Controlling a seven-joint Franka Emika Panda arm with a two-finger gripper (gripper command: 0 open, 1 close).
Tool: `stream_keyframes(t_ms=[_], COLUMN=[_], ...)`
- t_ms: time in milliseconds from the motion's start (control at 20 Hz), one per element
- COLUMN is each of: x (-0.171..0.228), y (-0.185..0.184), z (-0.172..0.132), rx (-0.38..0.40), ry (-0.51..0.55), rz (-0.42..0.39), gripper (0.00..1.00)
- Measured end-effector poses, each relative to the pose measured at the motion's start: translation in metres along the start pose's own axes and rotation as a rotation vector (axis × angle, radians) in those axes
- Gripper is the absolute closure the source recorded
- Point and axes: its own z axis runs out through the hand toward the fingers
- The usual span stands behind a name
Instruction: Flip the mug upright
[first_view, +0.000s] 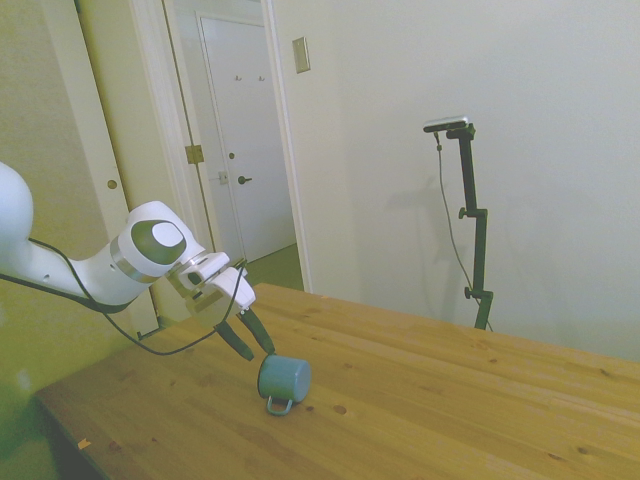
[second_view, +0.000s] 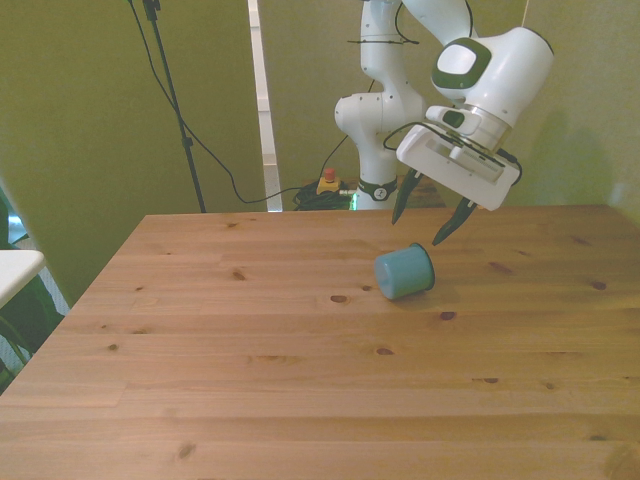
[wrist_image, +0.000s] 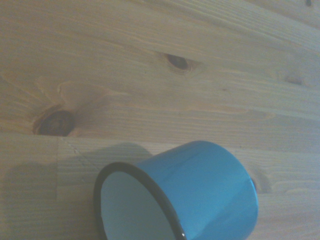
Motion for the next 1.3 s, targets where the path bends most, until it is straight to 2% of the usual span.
stream_keyframes(t_ms=[250, 650, 800, 1300], x=[-0.011, -0.005, 0.000, 0.009], y=[-0.019, -0.012, -0.008, -0.015], z=[0.011, 0.038, 0.045, 0.079], rx=[-0.087, -0.224, -0.252, -0.296], ry=[0.100, 0.231, 0.261, 0.260], rz=[-0.016, -0.005, 0.003, 0.016], gripper=[0.00, 0.00, 0.00, 0.00])
